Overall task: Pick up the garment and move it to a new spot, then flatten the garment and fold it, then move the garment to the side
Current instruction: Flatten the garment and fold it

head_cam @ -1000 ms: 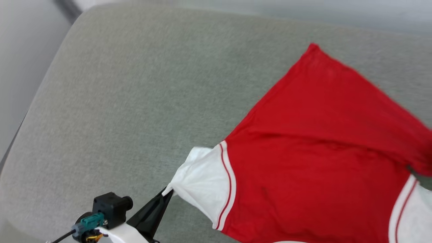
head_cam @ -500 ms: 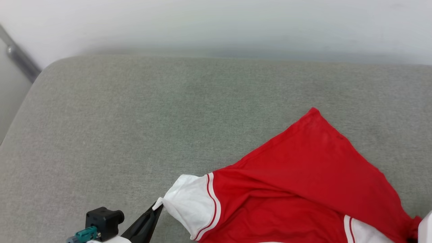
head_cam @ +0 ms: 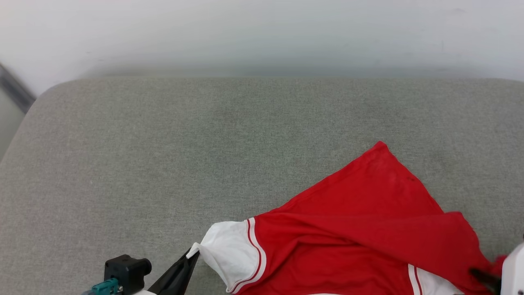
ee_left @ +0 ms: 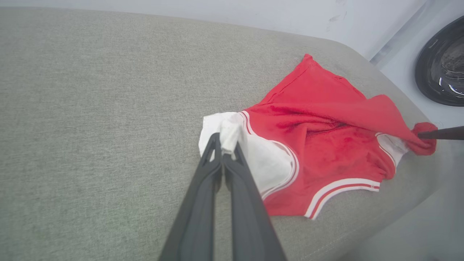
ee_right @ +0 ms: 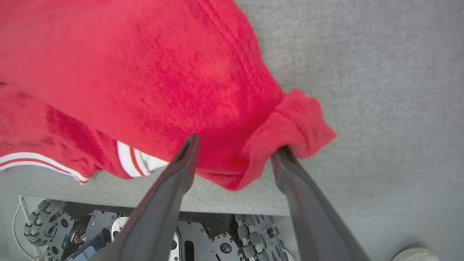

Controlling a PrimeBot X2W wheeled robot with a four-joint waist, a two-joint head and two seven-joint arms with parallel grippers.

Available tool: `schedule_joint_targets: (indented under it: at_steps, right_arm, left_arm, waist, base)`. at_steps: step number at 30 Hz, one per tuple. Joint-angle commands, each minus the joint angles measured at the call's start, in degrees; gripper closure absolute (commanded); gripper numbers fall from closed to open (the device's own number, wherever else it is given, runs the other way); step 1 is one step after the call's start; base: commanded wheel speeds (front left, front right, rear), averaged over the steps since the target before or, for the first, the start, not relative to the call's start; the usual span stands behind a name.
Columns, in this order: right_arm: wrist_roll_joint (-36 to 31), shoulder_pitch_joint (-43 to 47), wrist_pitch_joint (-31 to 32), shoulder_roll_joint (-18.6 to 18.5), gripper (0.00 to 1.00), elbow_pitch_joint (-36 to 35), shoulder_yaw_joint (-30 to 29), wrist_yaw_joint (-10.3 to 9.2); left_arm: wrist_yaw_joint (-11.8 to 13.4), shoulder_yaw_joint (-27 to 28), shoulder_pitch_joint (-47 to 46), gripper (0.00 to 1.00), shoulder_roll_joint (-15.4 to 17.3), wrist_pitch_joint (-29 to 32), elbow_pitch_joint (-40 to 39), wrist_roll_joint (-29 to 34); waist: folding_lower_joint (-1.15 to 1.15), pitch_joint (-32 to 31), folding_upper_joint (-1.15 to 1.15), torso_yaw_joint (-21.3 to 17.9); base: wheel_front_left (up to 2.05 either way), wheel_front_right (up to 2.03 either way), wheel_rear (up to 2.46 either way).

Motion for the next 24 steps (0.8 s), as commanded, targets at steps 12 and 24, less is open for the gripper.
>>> schedule_joint_targets:
  at_steps: [12,24]
  right_arm:
    - [0.08,-17.94,7.28,0.36,0.0,-7.94,4.78,-0.02]
    - [-10.02,-33.61,7.88,-4.46,0.0,7.39,11.74,-0.02]
  left_arm:
    - [-1.12,-0.79,-4.17,1.0,-0.84,-0.02,-2.29,2.38]
    - [-3.49,-3.03,-9.76,1.0,-4.78,0.11,-2.16,4.31]
  waist:
    - [0.01,7.59,0.0,5.79]
    - [0.01,15.3,0.0,14.71]
  base:
    - [0.0,0.0,0.0]
    - [0.0,0.0,0.0]
